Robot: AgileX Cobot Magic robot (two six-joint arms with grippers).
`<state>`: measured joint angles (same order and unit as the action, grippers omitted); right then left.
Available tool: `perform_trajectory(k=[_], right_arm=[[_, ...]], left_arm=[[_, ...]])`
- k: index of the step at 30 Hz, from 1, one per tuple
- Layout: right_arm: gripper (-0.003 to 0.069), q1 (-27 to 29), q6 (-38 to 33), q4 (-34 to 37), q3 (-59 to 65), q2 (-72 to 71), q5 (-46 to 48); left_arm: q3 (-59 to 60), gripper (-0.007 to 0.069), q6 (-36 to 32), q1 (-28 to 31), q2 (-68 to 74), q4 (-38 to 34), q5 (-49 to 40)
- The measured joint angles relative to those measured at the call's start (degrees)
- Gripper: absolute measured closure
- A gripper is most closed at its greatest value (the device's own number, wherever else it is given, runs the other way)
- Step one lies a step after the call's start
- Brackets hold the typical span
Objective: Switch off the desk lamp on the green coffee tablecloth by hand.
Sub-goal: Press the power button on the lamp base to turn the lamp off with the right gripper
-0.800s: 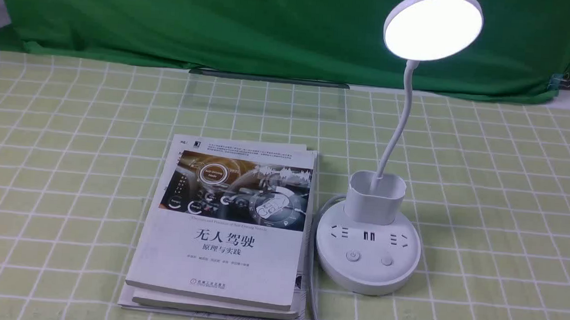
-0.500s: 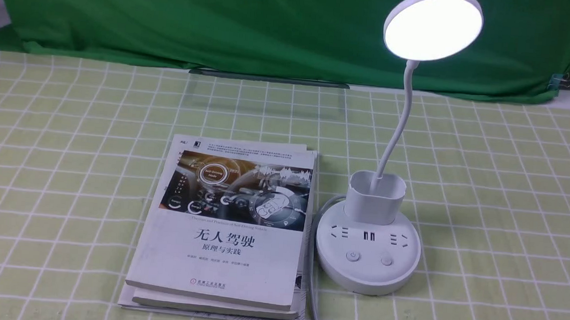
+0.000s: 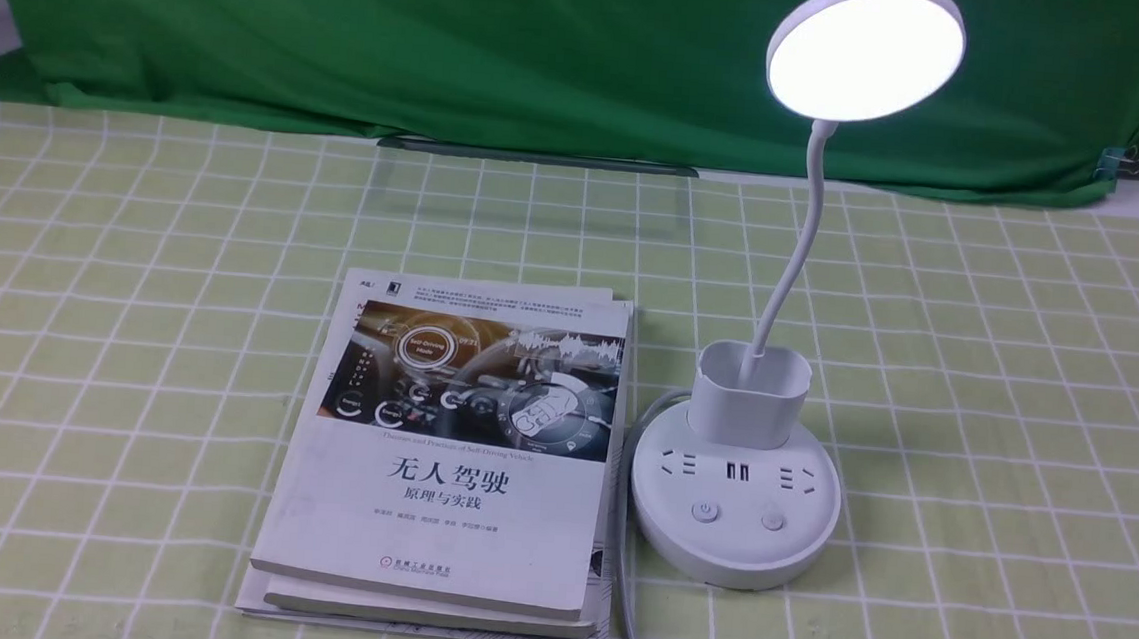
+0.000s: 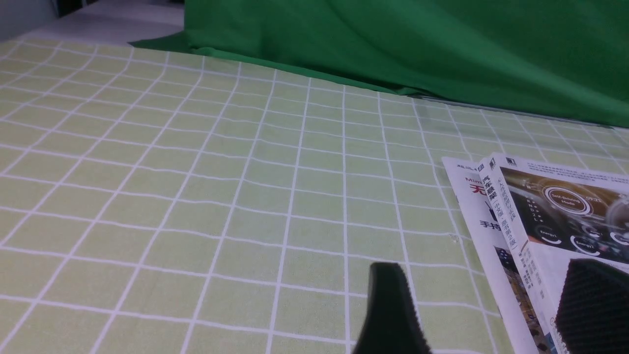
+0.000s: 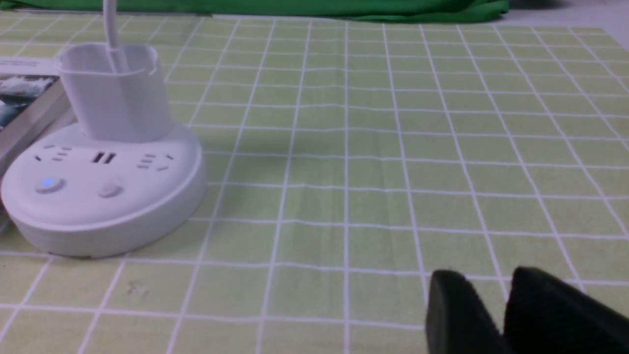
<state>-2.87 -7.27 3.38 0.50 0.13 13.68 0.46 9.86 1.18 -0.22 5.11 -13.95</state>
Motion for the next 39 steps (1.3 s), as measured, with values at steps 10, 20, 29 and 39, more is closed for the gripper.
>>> perform_trajectory(k=[10, 20, 29, 39], right_arm=[[0.0419, 0.0, 0.0, 0.0, 0.0, 0.0, -0.6], [0.0419, 0.0, 20.2, 8.1, 0.0, 0.0, -13.7], [0.0429, 0.0, 27.9, 8.9, 0.0, 0.0, -18.9], [0.0613, -4.9, 10.9, 9.2, -21.3, 17.7, 9.8]], left_arm=[[0.0, 0.0214, 0.0, 0.0, 0.0, 0.0, 0.0], [0.0, 0.0214, 0.0, 0.0, 0.0, 0.0, 0.0], [0.0, 0.0214, 0.0, 0.0, 0.0, 0.0, 0.0], [0.0, 0.0214, 0.0, 0.0, 0.0, 0.0, 0.0]])
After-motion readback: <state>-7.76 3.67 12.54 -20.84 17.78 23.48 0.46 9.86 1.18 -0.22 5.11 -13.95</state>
